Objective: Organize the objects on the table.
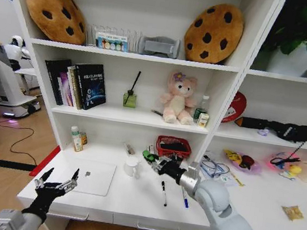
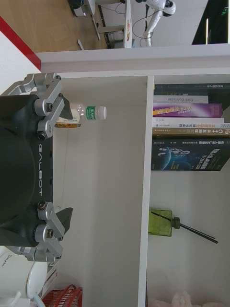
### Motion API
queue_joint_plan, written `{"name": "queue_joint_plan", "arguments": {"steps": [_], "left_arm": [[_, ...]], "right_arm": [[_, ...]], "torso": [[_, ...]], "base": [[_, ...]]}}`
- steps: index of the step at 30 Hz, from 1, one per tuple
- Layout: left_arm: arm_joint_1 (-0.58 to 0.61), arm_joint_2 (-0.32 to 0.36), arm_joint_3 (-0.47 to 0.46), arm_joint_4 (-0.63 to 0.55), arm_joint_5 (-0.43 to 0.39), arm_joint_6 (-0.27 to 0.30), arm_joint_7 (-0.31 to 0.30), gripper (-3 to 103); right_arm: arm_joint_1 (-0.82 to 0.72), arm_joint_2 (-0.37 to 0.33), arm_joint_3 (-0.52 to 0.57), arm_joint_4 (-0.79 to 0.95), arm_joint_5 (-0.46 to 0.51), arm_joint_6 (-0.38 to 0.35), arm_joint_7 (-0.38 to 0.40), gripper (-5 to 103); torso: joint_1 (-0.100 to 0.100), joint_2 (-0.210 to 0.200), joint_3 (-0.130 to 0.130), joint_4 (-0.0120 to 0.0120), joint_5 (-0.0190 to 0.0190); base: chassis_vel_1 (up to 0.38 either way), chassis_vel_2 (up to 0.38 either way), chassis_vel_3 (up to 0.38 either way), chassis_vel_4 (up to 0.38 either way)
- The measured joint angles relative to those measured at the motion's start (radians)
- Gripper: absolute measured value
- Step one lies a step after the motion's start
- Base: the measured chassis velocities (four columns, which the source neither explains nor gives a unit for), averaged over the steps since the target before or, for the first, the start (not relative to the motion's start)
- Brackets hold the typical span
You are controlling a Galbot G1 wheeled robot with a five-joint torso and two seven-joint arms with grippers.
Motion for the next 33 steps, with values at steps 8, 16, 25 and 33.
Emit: {"name": "queue_joint_plan", "arguments": {"steps": [8,16,25,33], "left_arm": [[0.000,0.000,0.000,0.000,0.000,0.000,0.000,100],[0.000,0.000,0.000,0.000,0.000,0.000,-0.001,100],[0.000,0.000,0.000,0.000,0.000,0.000,-0.001,100],[0.000,0.000,0.000,0.000,0.000,0.000,0.000,100]], "right_arm": [[0.239,0.145,-0.089,-0.159,0.059,0.030,0.241,34],[0.458,0.343,-0.188,-0.450,0.044,0.032,0.480,34],[0.567,0.471,-0.203,-0.632,0.041,0.016,0.658,34],[0.605,0.508,-0.200,-0.701,-0.027,0.024,0.655,37]], "torso": [[0.000,0.000,0.000,0.0002,-0.0001],[0.000,0.000,0.000,0.0000,-0.0003],[0.000,0.000,0.000,-0.0001,-0.0003],[0.000,0.000,0.000,0.0000,-0.0001]], "base": [[0.000,0.000,0.000,0.000],[0.000,0.000,0.000,0.000],[0.000,0.000,0.000,0.000],[0.000,0.000,0.000,0.000]]}}
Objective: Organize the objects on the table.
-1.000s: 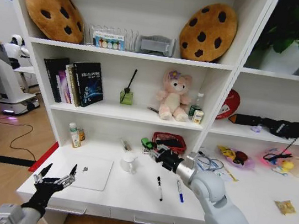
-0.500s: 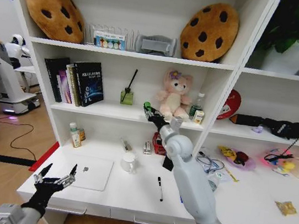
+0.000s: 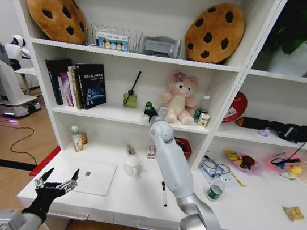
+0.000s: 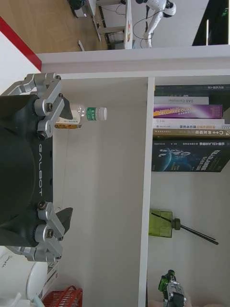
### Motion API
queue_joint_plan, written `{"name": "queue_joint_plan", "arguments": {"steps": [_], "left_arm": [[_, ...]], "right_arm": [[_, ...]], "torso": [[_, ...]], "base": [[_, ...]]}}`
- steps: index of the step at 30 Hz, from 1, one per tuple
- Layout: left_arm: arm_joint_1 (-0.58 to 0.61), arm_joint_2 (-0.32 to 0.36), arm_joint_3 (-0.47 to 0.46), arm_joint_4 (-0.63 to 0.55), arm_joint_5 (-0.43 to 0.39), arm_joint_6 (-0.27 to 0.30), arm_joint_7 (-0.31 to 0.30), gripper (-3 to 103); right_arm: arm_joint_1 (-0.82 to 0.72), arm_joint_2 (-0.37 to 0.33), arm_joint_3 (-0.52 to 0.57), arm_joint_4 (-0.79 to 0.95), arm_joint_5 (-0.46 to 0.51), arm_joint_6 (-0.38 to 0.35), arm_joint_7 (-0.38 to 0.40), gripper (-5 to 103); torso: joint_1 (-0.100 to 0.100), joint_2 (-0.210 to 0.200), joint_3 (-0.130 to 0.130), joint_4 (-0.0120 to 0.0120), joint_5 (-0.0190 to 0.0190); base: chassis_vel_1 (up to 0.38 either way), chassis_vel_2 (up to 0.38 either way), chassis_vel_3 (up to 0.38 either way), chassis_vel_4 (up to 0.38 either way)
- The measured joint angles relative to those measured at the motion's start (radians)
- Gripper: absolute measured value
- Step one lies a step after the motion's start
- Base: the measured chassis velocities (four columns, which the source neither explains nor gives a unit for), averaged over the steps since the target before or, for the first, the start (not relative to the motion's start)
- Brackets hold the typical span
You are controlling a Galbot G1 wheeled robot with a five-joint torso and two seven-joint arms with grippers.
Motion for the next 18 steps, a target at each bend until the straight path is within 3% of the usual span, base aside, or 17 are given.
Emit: {"name": "queue_joint_plan", "arguments": {"steps": [6,10,11,13,18], "left_arm": [[0.000,0.000,0.000,0.000,0.000,0.000,0.000,100],[0.000,0.000,0.000,0.000,0.000,0.000,0.000,100],[0.000,0.000,0.000,0.000,0.000,0.000,0.000,100],[0.000,0.000,0.000,0.000,0.000,0.000,-0.001,100],[0.000,0.000,0.000,0.000,0.000,0.000,0.000,100]], "right_arm": [[0.004,0.000,-0.004,-0.010,-0.023,0.012,-0.021,64],[0.003,-0.008,-0.004,-0.011,-0.038,0.025,-0.039,70],[-0.015,-0.029,-0.012,0.014,-0.038,0.030,-0.048,80],[-0.058,-0.071,-0.027,0.092,-0.015,0.023,-0.044,91],[-0.172,-0.168,-0.041,0.316,0.068,-0.032,-0.006,99]], "torso": [[0.000,0.000,0.000,0.0000,0.0001],[0.000,0.000,0.000,0.0002,0.0001],[0.000,0.000,0.000,0.0003,0.0001],[0.000,0.000,0.000,0.0001,0.0001],[0.000,0.000,0.000,-0.0002,0.0004]], "base": [[0.000,0.000,0.000,0.000],[0.000,0.000,0.000,0.000],[0.000,0.000,0.000,0.000],[0.000,0.000,0.000,0.000],[0.000,0.000,0.000,0.000]]}}
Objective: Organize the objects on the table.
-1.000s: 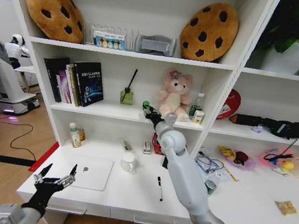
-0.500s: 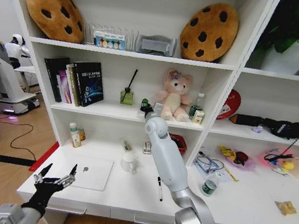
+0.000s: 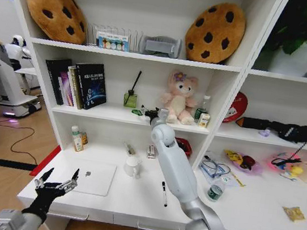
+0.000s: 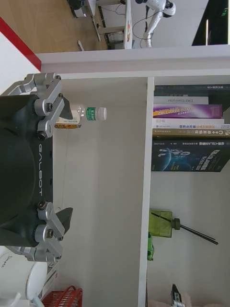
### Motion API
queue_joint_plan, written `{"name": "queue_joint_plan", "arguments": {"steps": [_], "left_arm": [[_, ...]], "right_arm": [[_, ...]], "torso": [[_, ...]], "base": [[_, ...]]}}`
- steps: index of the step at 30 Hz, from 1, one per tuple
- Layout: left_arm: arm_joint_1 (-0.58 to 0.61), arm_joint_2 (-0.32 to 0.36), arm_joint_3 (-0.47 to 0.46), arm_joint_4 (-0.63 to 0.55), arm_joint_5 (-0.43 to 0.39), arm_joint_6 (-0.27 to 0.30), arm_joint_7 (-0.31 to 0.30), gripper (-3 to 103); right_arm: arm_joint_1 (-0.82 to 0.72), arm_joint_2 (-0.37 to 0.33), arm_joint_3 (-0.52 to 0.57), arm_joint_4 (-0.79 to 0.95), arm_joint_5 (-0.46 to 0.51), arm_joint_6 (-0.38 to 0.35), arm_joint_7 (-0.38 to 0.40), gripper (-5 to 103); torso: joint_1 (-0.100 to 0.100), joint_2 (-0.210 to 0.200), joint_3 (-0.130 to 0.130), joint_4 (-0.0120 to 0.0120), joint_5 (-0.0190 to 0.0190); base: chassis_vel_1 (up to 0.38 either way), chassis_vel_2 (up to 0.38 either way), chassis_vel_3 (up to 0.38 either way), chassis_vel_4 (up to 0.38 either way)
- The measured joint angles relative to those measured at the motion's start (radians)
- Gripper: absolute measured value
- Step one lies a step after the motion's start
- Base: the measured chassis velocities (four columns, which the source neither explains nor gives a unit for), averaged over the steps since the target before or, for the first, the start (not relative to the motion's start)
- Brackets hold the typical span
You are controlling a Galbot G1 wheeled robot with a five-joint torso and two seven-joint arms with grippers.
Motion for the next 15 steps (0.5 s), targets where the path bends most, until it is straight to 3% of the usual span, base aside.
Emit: {"name": "queue_joint_plan", "arguments": {"steps": [2,5,6,9,12,15], "left_arm": [[0.000,0.000,0.000,0.000,0.000,0.000,0.000,100],[0.000,0.000,0.000,0.000,0.000,0.000,0.000,100],[0.000,0.000,0.000,0.000,0.000,0.000,0.000,100],[0.000,0.000,0.000,0.000,0.000,0.000,0.000,100],[0.000,0.000,0.000,0.000,0.000,0.000,0.000,100],[0.000,0.000,0.000,0.000,0.000,0.000,0.000,100]], "right_arm": [[-0.035,-0.030,0.001,0.067,0.037,-0.019,0.018,100],[-0.164,-0.140,0.027,0.276,0.142,-0.065,0.065,100],[-0.164,-0.140,0.027,0.276,0.142,-0.065,0.065,100],[-0.343,-0.275,0.081,0.431,0.141,-0.068,0.034,100],[-0.454,-0.318,0.104,0.484,0.134,-0.063,0.030,100],[-0.558,-0.304,0.119,0.494,0.100,-0.052,0.040,100]], "torso": [[0.000,0.000,0.000,0.0000,-0.0001],[0.000,0.000,0.000,0.0004,0.0001],[0.000,0.000,0.000,0.0004,0.0001],[0.000,0.000,0.000,-0.0002,0.0000],[0.000,0.000,0.000,-0.0004,0.0000],[0.000,0.000,0.000,0.0002,-0.0002]], "base": [[0.000,0.000,0.000,0.000],[0.000,0.000,0.000,0.000],[0.000,0.000,0.000,0.000],[0.000,0.000,0.000,0.000],[0.000,0.000,0.000,0.000],[0.000,0.000,0.000,0.000]]}}
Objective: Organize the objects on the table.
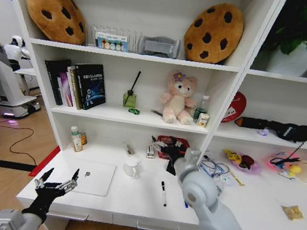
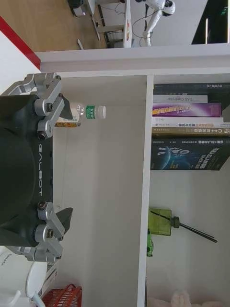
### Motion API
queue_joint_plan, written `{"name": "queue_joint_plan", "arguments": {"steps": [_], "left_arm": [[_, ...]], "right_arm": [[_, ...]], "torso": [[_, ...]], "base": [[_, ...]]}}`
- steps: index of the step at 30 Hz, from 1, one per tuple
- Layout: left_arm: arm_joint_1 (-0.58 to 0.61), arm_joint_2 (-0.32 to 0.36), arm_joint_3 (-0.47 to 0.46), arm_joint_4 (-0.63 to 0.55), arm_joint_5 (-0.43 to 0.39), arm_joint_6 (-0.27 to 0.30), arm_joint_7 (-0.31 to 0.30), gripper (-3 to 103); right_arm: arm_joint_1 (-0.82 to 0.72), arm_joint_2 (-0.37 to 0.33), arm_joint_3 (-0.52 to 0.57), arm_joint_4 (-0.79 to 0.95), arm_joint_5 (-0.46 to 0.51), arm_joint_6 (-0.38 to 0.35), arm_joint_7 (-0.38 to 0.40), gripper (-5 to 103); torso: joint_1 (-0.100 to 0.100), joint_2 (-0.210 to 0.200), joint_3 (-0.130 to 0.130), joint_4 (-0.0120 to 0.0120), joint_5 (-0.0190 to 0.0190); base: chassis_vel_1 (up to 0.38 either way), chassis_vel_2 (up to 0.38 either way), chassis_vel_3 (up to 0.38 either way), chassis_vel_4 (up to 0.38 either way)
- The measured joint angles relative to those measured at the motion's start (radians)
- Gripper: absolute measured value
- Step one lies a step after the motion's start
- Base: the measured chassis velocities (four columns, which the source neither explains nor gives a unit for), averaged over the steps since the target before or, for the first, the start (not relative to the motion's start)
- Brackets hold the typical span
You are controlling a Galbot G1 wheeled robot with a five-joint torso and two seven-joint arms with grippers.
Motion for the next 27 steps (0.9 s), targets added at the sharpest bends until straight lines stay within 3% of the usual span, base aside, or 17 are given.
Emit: {"name": "queue_joint_plan", "arguments": {"steps": [5,7,16,19,21,27], "left_arm": [[0.000,0.000,0.000,0.000,0.000,0.000,0.000,100],[0.000,0.000,0.000,0.000,0.000,0.000,0.000,100],[0.000,0.000,0.000,0.000,0.000,0.000,0.000,100],[0.000,0.000,0.000,0.000,0.000,0.000,0.000,100],[0.000,0.000,0.000,0.000,0.000,0.000,0.000,100],[0.000,0.000,0.000,0.000,0.000,0.000,0.000,100]], "right_arm": [[-0.122,0.092,0.006,-0.075,-0.115,0.033,0.023,100],[-0.168,0.157,-0.001,-0.200,-0.228,0.091,0.035,100],[-0.202,0.233,-0.006,-0.350,-0.264,0.092,0.044,103],[-0.196,0.248,-0.005,-0.367,-0.268,0.090,0.044,95],[-0.186,0.255,-0.005,-0.378,-0.268,0.088,0.044,85],[-0.177,0.257,-0.001,-0.391,-0.262,0.086,0.046,80]], "torso": [[0.000,0.000,0.000,0.0000,0.0000],[0.000,0.000,0.000,0.0000,0.0000],[0.000,0.000,0.000,0.0000,-0.0002],[0.000,0.000,0.000,0.0000,-0.0002],[0.000,0.000,0.000,0.0001,-0.0002],[0.000,0.000,0.000,0.0000,-0.0002]], "base": [[0.000,0.000,0.000,0.000],[0.000,0.000,0.000,0.000],[0.000,0.000,0.000,0.000],[0.000,0.000,0.000,0.000],[0.000,0.000,0.000,0.000],[0.000,0.000,0.000,0.000]]}}
